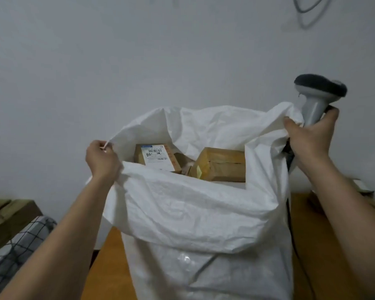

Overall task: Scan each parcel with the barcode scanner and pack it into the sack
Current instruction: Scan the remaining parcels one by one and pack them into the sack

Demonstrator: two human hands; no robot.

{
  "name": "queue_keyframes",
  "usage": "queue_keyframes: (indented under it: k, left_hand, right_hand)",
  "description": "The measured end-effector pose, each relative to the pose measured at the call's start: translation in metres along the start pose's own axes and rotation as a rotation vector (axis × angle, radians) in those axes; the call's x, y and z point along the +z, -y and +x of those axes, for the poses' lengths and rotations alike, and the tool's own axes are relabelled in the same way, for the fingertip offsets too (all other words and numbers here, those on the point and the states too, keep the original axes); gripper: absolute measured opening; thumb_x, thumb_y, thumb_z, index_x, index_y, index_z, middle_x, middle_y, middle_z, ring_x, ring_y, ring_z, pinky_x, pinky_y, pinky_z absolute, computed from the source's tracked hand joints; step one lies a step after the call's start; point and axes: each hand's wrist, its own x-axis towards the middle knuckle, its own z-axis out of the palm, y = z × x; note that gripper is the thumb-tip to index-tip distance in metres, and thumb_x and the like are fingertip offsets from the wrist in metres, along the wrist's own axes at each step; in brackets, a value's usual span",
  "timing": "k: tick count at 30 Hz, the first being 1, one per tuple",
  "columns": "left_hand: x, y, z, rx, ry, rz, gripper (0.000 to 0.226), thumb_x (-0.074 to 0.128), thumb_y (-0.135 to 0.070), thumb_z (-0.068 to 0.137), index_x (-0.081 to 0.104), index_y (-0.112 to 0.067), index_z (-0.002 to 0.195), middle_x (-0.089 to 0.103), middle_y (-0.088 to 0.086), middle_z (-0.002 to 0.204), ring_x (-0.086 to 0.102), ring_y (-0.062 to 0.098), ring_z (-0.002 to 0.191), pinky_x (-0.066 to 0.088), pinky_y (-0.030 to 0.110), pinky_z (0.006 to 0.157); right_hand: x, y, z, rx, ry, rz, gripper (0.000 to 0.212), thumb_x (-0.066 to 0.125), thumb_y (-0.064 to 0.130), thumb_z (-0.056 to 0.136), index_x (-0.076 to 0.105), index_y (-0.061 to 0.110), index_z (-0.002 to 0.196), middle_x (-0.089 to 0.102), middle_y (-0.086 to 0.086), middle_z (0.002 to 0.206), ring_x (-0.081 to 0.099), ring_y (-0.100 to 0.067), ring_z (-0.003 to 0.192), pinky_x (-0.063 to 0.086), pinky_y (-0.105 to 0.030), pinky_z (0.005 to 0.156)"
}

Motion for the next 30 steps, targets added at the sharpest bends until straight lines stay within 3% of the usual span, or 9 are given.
queue_keyframes:
  k: [4,8,10,13,15,17,21,24,30]
  left_hand:
    - [-0.015,-0.027,0.028,0.145,-0.094,-0.054,0.013,0.046,-0.01,0.093,0.058,-0.011,0.089,0.054,-0.001,0.075,0.052,0.017,0.08,0.037,0.022,0.068]
    - [-0.01,0.003,0.004,0.097,0.089,0.11,0.016,0.052,-0.01,0.095,0.063,0.0,0.089,0.058,0.012,0.08,0.054,0.024,0.078,0.039,0.032,0.071]
    - [-0.013,0.02,-0.007,0.046,0.111,0.121,0.017,0.053,-0.012,0.096,0.063,0.0,0.09,0.059,0.013,0.082,0.053,0.025,0.079,0.039,0.032,0.071]
    - [-0.027,0.02,0.0,0.017,-0.008,0.053,0.015,0.049,-0.012,0.098,0.058,-0.005,0.088,0.056,0.012,0.082,0.051,0.024,0.077,0.04,0.033,0.07]
    - [-0.037,0.013,0.01,0.011,-0.036,0.026,0.013,0.049,-0.011,0.097,0.056,-0.007,0.086,0.055,0.01,0.082,0.052,0.023,0.077,0.039,0.03,0.068]
    - [-0.042,0.017,0.006,-0.019,0.002,0.099,0.012,0.05,-0.009,0.097,0.056,-0.007,0.087,0.056,0.011,0.083,0.052,0.023,0.076,0.035,0.026,0.064]
    - [-0.046,0.033,-0.016,-0.08,0.119,0.125,0.013,0.052,-0.01,0.098,0.057,-0.004,0.087,0.056,0.012,0.08,0.053,0.028,0.073,0.038,0.03,0.061]
    - [-0.055,0.028,-0.011,-0.08,0.112,0.083,0.013,0.053,-0.011,0.096,0.06,-0.005,0.086,0.056,0.012,0.076,0.055,0.028,0.071,0.042,0.035,0.065]
    - [-0.064,0.019,-0.027,-0.106,0.099,0.112,0.012,0.054,-0.01,0.091,0.064,-0.004,0.095,0.061,0.013,0.086,0.056,0.029,0.077,0.042,0.032,0.068]
  right_hand:
    - [-0.008,0.018,0.003,-0.066,-0.159,0.112,0.063,0.071,0.025,0.081,0.034,0.021,0.132,0.051,0.007,0.122,0.057,0.006,0.1,0.048,-0.005,0.08]
    - [-0.002,-0.015,-0.028,0.06,0.023,-0.035,0.059,0.071,0.022,0.085,0.036,0.013,0.131,0.049,0.013,0.1,0.054,0.005,0.082,0.043,-0.003,0.057]
    - [0.001,-0.024,-0.042,0.093,0.074,-0.05,0.057,0.072,0.021,0.086,0.037,0.012,0.13,0.048,0.015,0.094,0.054,0.003,0.078,0.041,-0.007,0.056]
    - [-0.001,0.004,-0.032,0.035,-0.045,0.088,0.059,0.073,0.023,0.081,0.038,0.017,0.128,0.051,0.014,0.104,0.059,0.003,0.087,0.05,-0.01,0.067]
    - [-0.002,0.031,-0.015,-0.06,-0.188,0.212,0.065,0.074,0.027,0.078,0.036,0.02,0.129,0.052,0.009,0.119,0.06,0.004,0.101,0.051,-0.013,0.084]
    - [0.004,0.042,-0.011,-0.123,-0.163,0.196,0.069,0.073,0.026,0.08,0.034,0.013,0.134,0.05,0.006,0.125,0.056,0.004,0.108,0.047,-0.012,0.092]
    - [0.022,0.014,-0.042,-0.034,0.12,0.039,0.06,0.071,0.022,0.087,0.035,0.009,0.133,0.049,0.01,0.107,0.056,0.005,0.087,0.041,0.002,0.063]
    - [0.024,0.01,-0.043,-0.017,0.127,0.007,0.06,0.073,0.019,0.085,0.036,0.008,0.132,0.049,0.009,0.103,0.053,0.012,0.075,0.039,0.002,0.057]
    - [0.004,0.012,-0.03,0.03,0.137,-0.02,0.06,0.074,0.022,0.083,0.037,0.008,0.129,0.045,0.015,0.09,0.051,0.001,0.07,0.037,-0.002,0.045]
